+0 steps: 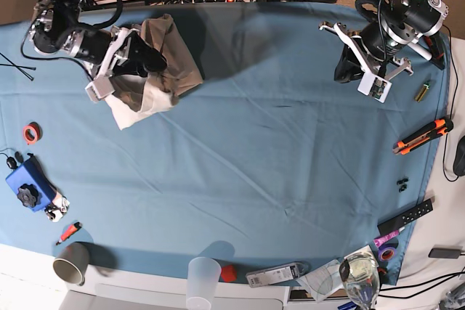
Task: Fold the T-shirt properly
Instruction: 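Lower the held collar end onto the bundle and open right gripper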
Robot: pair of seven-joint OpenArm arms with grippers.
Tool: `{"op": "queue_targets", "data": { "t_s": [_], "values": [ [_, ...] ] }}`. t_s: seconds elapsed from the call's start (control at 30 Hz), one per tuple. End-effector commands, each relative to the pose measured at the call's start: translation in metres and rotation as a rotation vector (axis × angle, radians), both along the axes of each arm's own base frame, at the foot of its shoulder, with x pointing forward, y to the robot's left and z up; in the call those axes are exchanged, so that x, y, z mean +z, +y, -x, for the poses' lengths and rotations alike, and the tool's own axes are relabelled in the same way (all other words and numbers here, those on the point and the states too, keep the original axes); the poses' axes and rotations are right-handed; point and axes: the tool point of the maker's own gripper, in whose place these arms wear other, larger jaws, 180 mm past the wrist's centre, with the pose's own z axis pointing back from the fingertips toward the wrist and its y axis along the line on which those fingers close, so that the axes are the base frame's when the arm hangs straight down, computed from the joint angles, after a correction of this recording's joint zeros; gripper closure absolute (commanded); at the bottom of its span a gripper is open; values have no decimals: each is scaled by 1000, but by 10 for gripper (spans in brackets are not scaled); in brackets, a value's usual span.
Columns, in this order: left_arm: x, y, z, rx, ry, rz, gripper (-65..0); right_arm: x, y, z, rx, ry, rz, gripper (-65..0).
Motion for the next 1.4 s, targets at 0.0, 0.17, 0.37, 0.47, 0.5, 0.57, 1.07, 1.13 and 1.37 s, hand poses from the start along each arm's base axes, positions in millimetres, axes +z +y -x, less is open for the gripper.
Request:
{"op": "queue_targets", "data": {
  "t_s": [0.0,0.17,0.37,0.47,0.5,0.57,1.07,1.13,1.37],
  "values": [
    [8,1,-3,-3,-37,-7,0,26,4,-8,13,-86,-45,-159],
    [0,11,3,47,-1,-43,0,59,1,-14,8,-201,-47,-159],
    [-6,14,9,67,26,-49,0,79,-26,-25,-77,-288,8,-159],
    [-3,9,9,57,18,-22,0,79,-53,-33,-161,-303,97,-159],
    [-3,7,9,53,17,-11,0,71,-63,-34,-190,-281,151,-159],
    [-2,4,10,30,12,-6,0,50,-79,-35,-226,-218,233,-154],
    [4,-6,9,-12,-12,38,0,-107,-67,9,-105,279,348,-154],
    [4,-8,10,-37,-19,31,0,-99,-66,-1,-120,235,329,-154],
    [7,-14,11,-61,-32,52,0,-35,-48,-49,-89,-2,286,-152]
  ]
}}
